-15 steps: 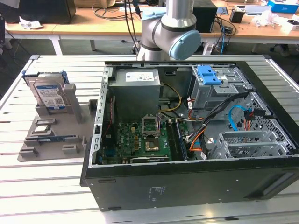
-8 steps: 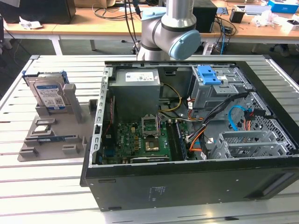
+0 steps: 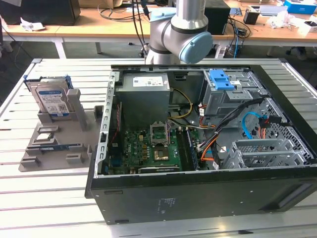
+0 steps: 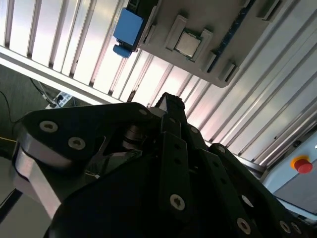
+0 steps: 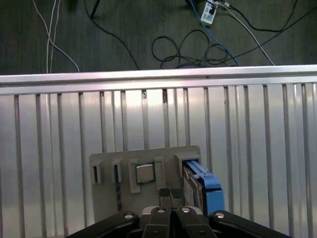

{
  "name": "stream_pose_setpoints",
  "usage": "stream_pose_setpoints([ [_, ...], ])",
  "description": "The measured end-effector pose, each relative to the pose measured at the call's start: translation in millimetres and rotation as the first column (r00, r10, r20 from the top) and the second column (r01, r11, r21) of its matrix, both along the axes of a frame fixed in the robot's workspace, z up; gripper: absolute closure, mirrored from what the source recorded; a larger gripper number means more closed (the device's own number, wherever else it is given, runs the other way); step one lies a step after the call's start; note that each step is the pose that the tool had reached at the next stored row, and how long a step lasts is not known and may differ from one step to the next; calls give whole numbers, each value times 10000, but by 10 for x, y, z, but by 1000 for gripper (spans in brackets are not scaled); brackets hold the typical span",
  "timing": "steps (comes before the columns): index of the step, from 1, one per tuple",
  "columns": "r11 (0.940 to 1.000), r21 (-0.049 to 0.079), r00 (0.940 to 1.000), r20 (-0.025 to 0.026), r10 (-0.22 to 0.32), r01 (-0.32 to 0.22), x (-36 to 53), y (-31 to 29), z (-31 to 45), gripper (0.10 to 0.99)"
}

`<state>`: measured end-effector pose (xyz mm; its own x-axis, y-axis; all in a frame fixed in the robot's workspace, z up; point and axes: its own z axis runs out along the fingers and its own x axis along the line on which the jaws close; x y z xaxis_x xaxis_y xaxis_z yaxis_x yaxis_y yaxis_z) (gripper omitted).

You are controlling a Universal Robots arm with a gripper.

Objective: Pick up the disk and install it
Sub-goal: 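Pick up the disk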

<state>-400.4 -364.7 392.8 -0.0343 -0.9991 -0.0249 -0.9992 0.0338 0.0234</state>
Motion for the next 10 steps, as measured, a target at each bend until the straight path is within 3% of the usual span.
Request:
stream_pose_setpoints([
  [6,9981,0,9981,0,614,-614,0,0,0,980],
  [10,9930,0,9930,-1,1182,-1182,0,0,0,980],
])
